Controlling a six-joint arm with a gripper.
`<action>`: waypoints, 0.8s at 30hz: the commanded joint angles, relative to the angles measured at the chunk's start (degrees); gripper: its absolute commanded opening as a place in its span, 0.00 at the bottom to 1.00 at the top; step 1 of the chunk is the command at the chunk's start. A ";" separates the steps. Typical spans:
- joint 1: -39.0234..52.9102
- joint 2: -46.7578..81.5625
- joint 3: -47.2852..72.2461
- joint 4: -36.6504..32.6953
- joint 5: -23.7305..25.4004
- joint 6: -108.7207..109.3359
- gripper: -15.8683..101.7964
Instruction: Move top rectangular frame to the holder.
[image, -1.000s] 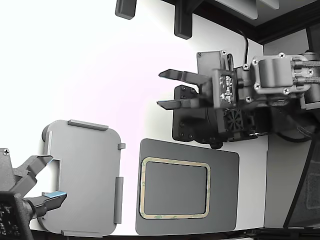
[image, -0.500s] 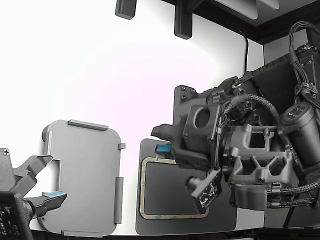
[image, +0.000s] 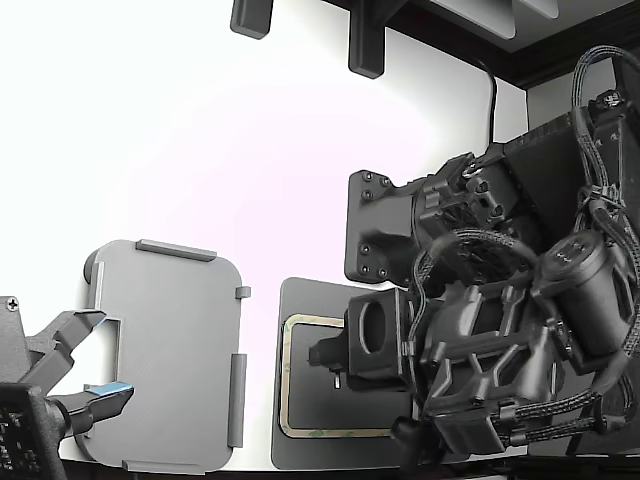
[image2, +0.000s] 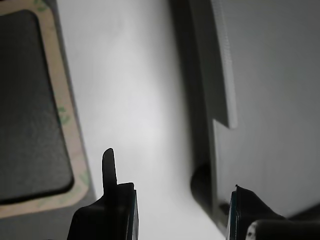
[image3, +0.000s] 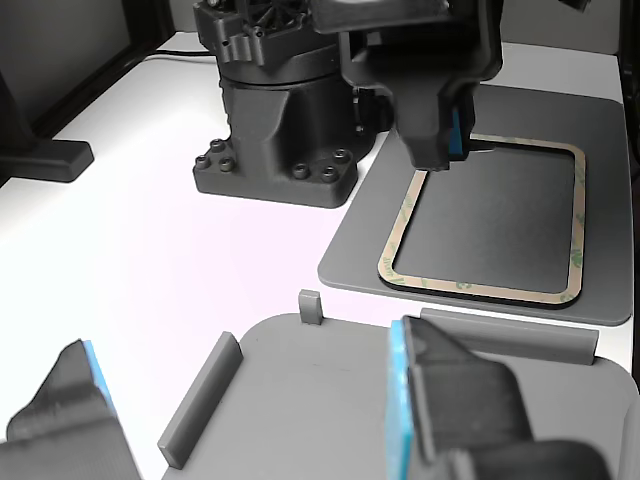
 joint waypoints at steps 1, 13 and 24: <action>-1.14 0.44 -0.26 -0.53 -3.34 -7.03 0.81; -4.57 -13.45 -4.57 -4.83 -8.70 -7.91 0.72; -3.52 -21.62 -12.13 -1.76 -11.25 -3.43 0.75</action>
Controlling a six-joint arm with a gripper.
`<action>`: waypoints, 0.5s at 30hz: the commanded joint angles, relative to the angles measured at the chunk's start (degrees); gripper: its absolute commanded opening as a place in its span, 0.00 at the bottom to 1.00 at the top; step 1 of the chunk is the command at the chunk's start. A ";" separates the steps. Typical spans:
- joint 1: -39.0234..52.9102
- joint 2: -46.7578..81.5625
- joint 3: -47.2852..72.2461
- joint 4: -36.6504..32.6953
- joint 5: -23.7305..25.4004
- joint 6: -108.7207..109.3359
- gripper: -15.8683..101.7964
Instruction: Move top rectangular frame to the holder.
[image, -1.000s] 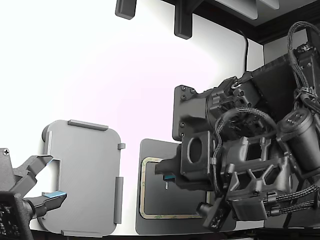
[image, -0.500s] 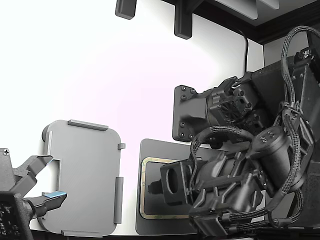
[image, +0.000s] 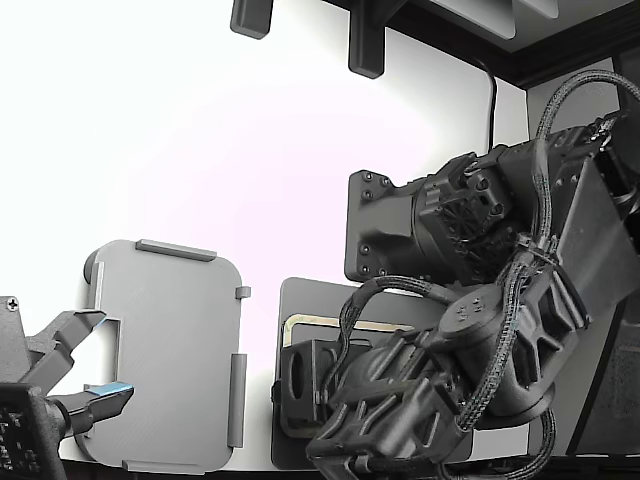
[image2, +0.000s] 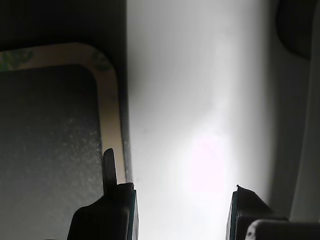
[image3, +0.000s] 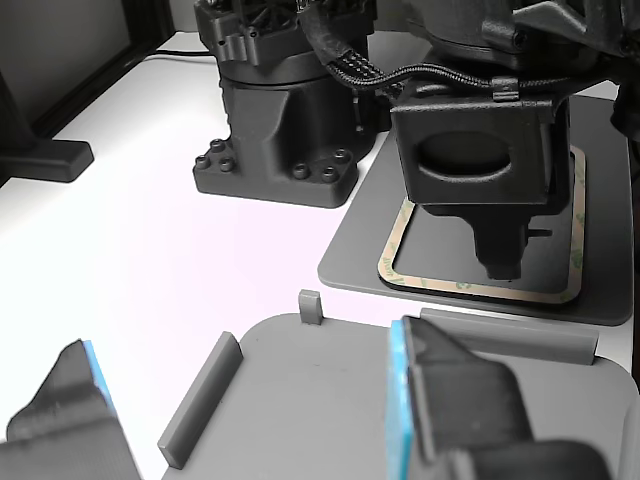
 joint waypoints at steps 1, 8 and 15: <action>0.09 0.62 -1.93 -0.53 -0.09 0.79 0.75; 2.37 -1.67 -2.11 -1.58 1.05 3.08 0.74; 4.04 -2.37 -1.05 -1.58 0.97 4.22 0.74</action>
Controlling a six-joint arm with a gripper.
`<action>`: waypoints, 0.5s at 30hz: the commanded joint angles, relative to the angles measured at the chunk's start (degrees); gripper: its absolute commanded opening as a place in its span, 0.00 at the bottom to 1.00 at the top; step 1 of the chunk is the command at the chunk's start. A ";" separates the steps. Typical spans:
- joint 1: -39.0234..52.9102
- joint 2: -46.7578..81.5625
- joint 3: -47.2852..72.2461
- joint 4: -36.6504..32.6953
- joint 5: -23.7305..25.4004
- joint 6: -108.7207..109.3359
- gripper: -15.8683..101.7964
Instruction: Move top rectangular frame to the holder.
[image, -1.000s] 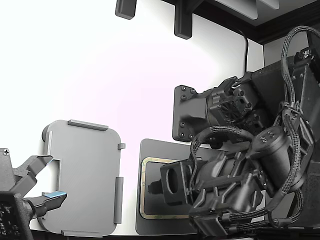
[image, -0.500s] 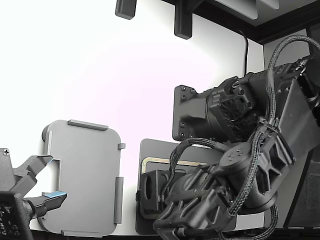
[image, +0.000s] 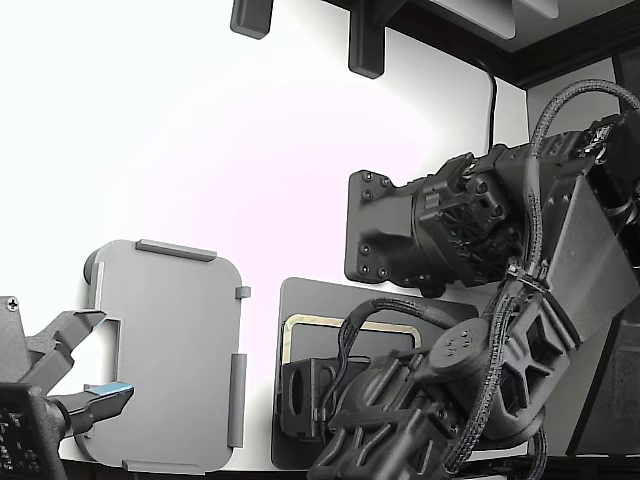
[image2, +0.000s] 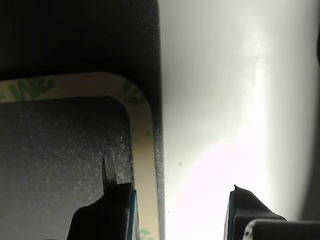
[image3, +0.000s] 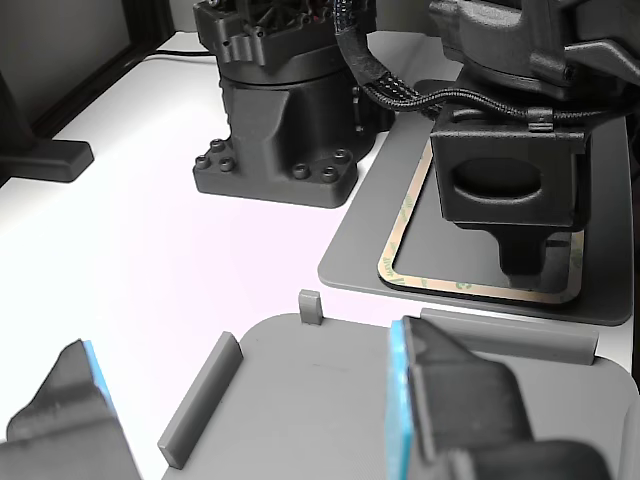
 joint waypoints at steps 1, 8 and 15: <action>0.00 0.70 -0.97 -0.18 0.26 0.44 0.73; 0.79 -0.44 0.09 -1.14 1.14 1.93 0.71; 0.79 2.11 6.15 -5.63 1.23 3.16 0.64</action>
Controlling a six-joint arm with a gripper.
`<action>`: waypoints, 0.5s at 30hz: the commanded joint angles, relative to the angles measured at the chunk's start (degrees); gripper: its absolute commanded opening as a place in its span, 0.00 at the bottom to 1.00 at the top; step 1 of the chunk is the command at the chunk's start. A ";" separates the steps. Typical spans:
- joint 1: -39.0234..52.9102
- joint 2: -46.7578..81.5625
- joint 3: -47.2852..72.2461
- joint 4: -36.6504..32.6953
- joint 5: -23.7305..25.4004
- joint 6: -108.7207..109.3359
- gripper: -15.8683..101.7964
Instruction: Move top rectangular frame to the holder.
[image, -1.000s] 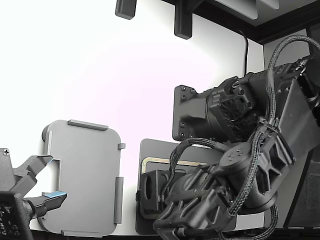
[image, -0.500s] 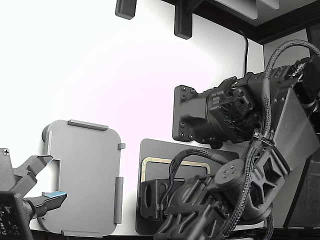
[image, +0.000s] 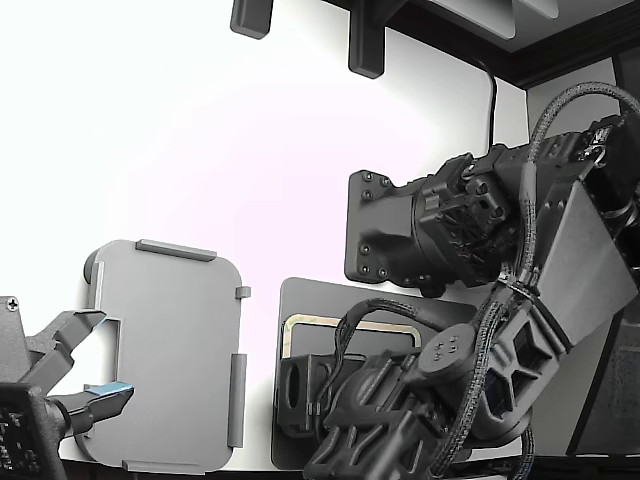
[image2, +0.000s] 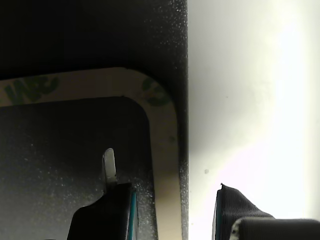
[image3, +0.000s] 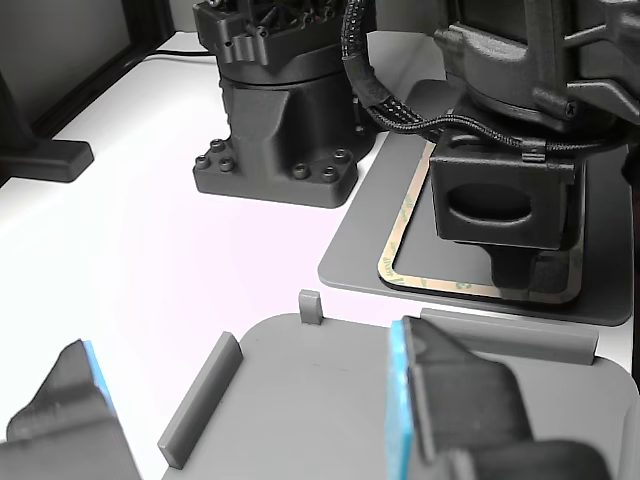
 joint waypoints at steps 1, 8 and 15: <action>-0.53 2.02 0.62 -1.49 -0.09 0.18 0.63; -0.44 2.20 1.67 -2.55 0.35 0.88 0.54; -0.44 2.02 1.76 -2.90 0.53 0.79 0.53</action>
